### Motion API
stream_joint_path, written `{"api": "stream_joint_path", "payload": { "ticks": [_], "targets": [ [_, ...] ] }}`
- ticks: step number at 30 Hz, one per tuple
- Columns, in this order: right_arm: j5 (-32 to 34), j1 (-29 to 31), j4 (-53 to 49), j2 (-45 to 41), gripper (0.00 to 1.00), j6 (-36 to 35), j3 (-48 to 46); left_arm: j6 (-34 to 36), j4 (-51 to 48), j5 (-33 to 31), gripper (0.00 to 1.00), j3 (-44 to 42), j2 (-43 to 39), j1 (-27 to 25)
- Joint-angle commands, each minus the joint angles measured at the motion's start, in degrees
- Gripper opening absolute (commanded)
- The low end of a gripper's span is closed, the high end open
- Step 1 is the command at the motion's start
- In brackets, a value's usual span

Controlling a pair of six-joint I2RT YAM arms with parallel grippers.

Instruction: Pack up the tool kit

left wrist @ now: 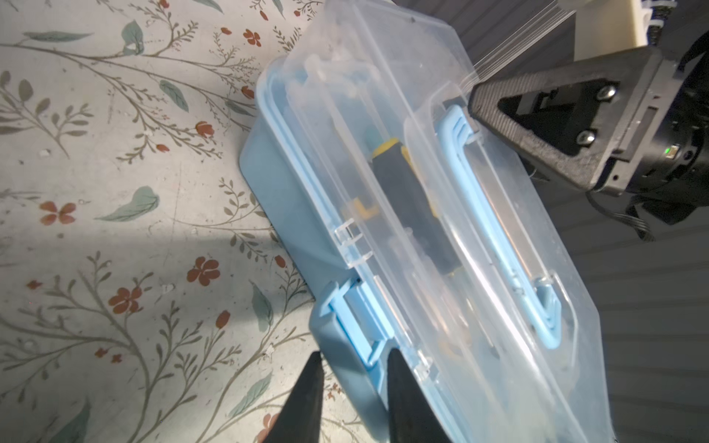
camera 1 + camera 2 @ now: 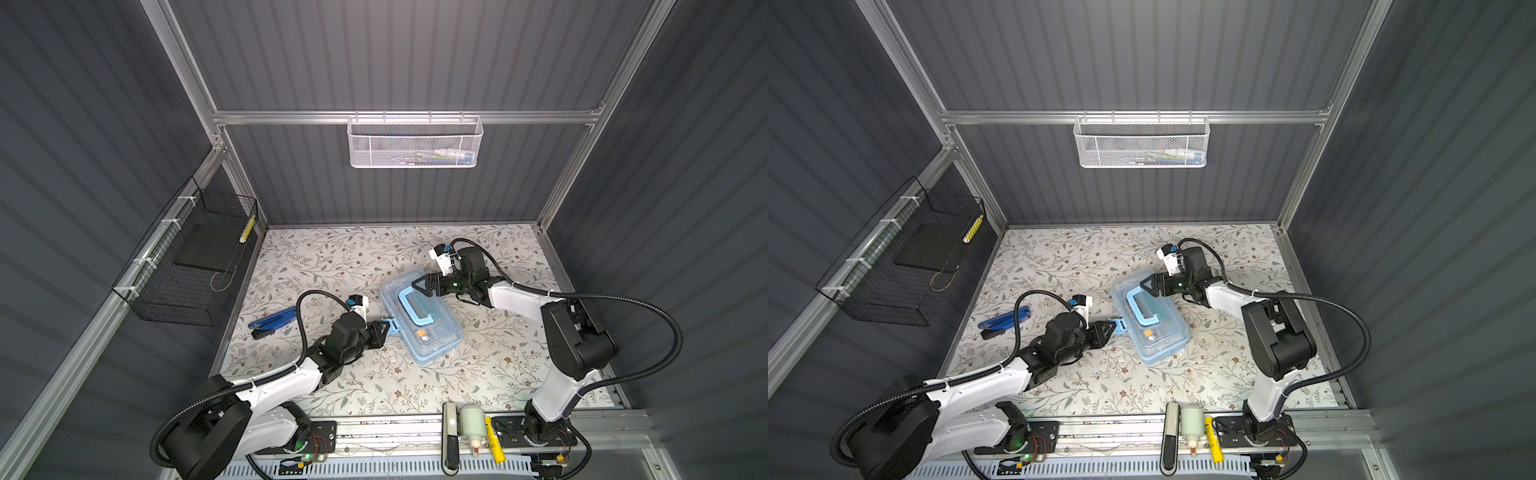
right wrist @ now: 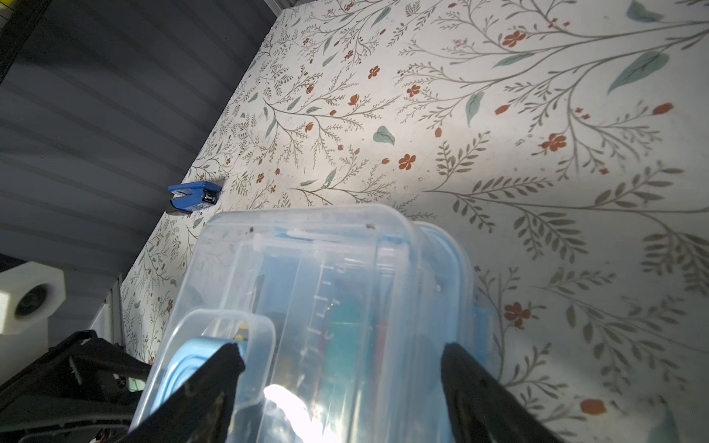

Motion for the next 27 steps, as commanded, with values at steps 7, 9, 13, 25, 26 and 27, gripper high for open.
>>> {"api": "stream_joint_path", "payload": {
  "ticks": [7,9,13,25,26,27],
  "targets": [
    [-1.16,1.48,-8.94,3.9,0.82,0.46,-1.08,1.28,-2.48,0.39,0.36,1.43,0.54,-0.4],
    [-1.26,1.42,-9.12,4.09,0.82,0.38,-0.91,1.11,-2.45,0.42,0.46,1.58,0.79,-0.43],
    [-1.26,1.49,-9.21,4.15,0.82,0.38,-0.88,0.92,-1.72,0.52,0.5,1.74,0.64,-0.41],
    [-1.32,1.47,-9.3,4.31,0.82,0.38,-0.8,-0.66,0.52,2.37,0.48,1.61,0.26,-0.49],
    [-1.3,1.46,-9.3,4.34,0.82,0.42,-0.8,-0.6,0.6,2.43,0.48,1.6,0.16,-0.51],
    [-1.3,1.48,-9.3,4.31,0.82,0.42,-0.8,-0.51,0.48,2.41,0.48,1.74,0.08,-0.44]
  ]
}}
